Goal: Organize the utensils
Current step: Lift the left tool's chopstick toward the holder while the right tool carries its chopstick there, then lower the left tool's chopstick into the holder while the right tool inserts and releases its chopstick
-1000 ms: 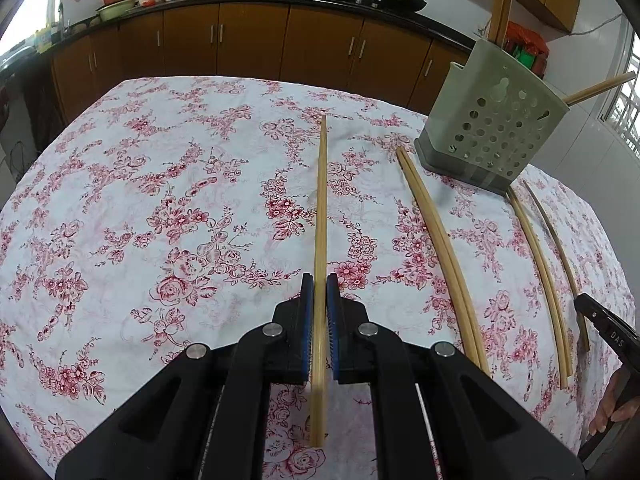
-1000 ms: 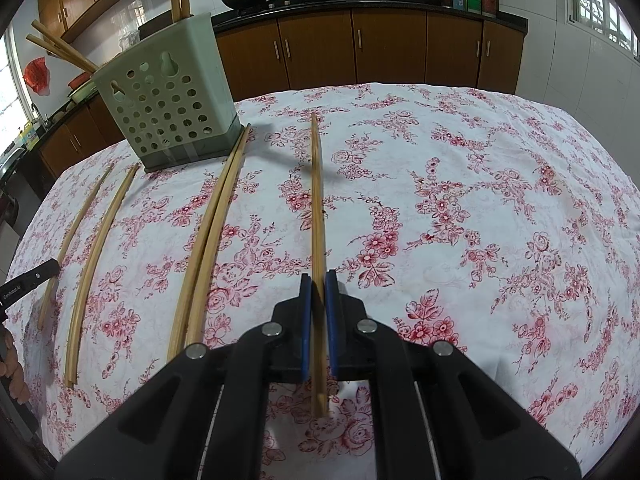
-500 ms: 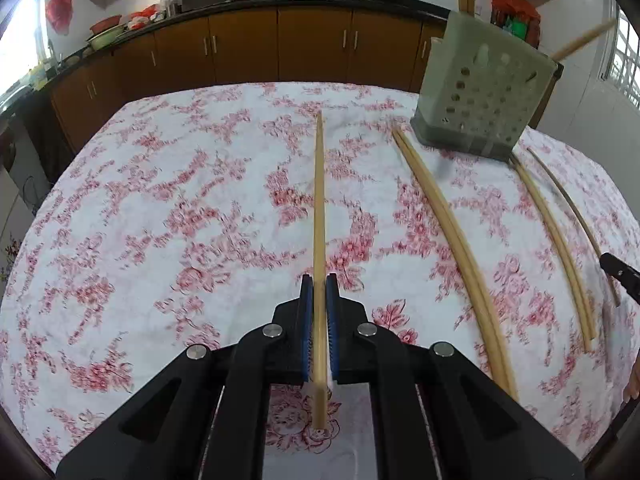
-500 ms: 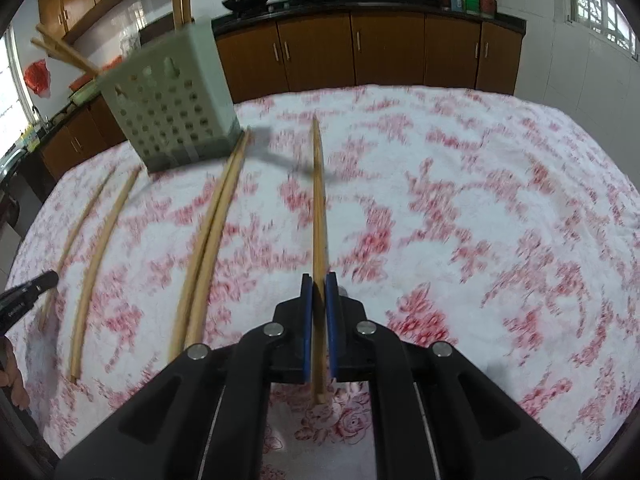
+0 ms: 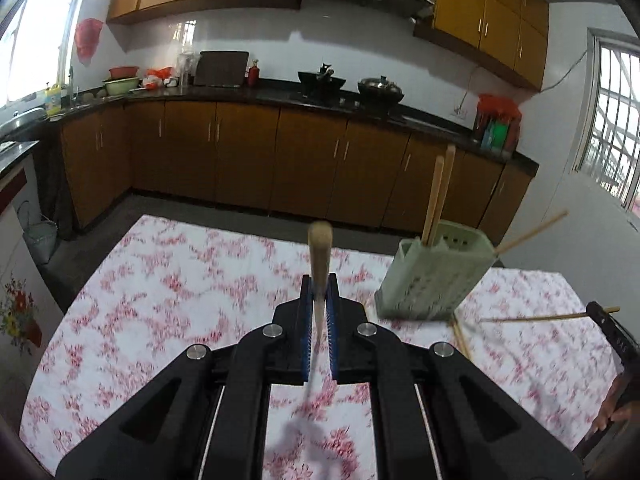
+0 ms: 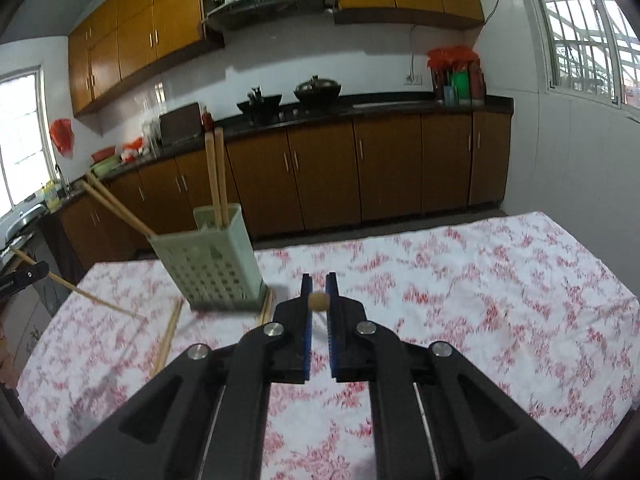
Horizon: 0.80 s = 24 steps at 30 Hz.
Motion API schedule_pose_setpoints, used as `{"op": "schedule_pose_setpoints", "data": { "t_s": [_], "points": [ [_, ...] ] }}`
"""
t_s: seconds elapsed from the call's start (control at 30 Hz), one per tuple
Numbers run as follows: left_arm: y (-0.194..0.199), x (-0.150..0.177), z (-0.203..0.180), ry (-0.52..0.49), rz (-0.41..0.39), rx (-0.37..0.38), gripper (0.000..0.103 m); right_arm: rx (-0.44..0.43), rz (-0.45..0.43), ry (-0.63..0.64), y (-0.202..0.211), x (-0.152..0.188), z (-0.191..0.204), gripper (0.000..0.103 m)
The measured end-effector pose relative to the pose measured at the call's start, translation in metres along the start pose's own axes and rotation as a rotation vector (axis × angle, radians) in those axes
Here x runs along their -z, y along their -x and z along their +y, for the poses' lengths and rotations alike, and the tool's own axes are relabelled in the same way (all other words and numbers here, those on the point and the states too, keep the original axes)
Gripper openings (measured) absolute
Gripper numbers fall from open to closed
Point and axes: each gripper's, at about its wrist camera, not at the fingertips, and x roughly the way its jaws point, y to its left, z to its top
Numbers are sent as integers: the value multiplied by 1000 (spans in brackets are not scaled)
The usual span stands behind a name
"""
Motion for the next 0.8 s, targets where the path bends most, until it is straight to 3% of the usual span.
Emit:
{"op": "schedule_pose_setpoints", "data": {
  "t_s": [0.13, 0.33, 0.43, 0.57, 0.63, 0.8],
  "points": [
    [12, -16, -4, -4, -24, 29, 7, -68, -47, -16, 17, -20, 2, 8],
    [36, -36, -25, -41, -60, 112, 7, -258, -116, -33, 56, -64, 16, 8],
    [48, -45, -42, -73, -88, 154, 7, -303, -192, -10, 75, -87, 29, 8],
    [59, -62, -70, -99, -179, 186, 7, -284, -273, 30, 77, -108, 50, 8],
    [60, -70, -80, -104, -229, 190, 7, -286, -273, 38, 67, -114, 59, 8],
    [48, -90, -105, -105, -354, 176, 7, -199, -254, 120, 31, -122, 82, 8]
  ]
}}
